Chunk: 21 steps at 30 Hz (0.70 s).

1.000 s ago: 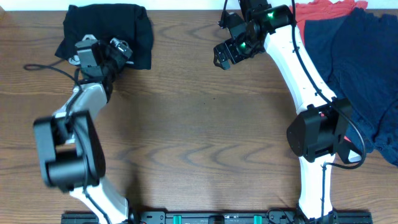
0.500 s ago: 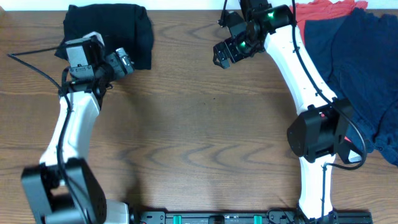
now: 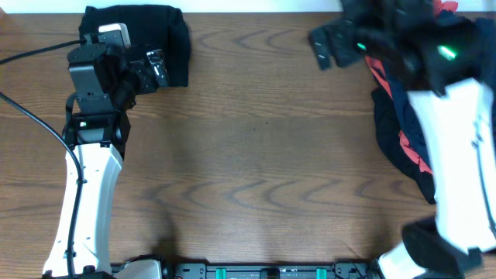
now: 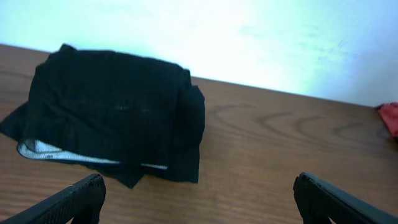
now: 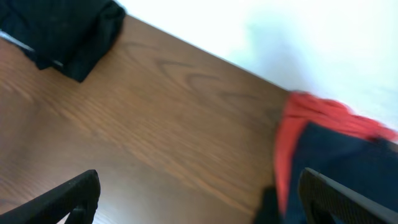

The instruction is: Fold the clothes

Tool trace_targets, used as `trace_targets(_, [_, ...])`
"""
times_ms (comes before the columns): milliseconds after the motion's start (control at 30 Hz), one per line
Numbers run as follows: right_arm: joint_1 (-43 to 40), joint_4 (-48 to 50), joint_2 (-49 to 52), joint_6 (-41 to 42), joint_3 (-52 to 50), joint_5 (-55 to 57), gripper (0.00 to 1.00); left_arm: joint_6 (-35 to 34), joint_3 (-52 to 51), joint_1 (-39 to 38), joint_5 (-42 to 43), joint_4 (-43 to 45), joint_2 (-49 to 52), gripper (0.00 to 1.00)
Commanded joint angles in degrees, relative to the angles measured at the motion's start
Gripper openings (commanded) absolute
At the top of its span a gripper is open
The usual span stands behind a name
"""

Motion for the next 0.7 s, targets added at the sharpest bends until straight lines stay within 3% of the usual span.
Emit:
trace_targets(0, [-0.15,-2.47,-2.47,0.42,0.11,4.63,0.99,1.18,-0.22,0.13,-0.50,-0.72,0.22,0.98])
trace_targets(667, [-0.13,-10.99,-6.56,0.44,0.04,4.61,0.99,1.18,-0.22,0.13,-0.50,-1.86,0.22,0.98])
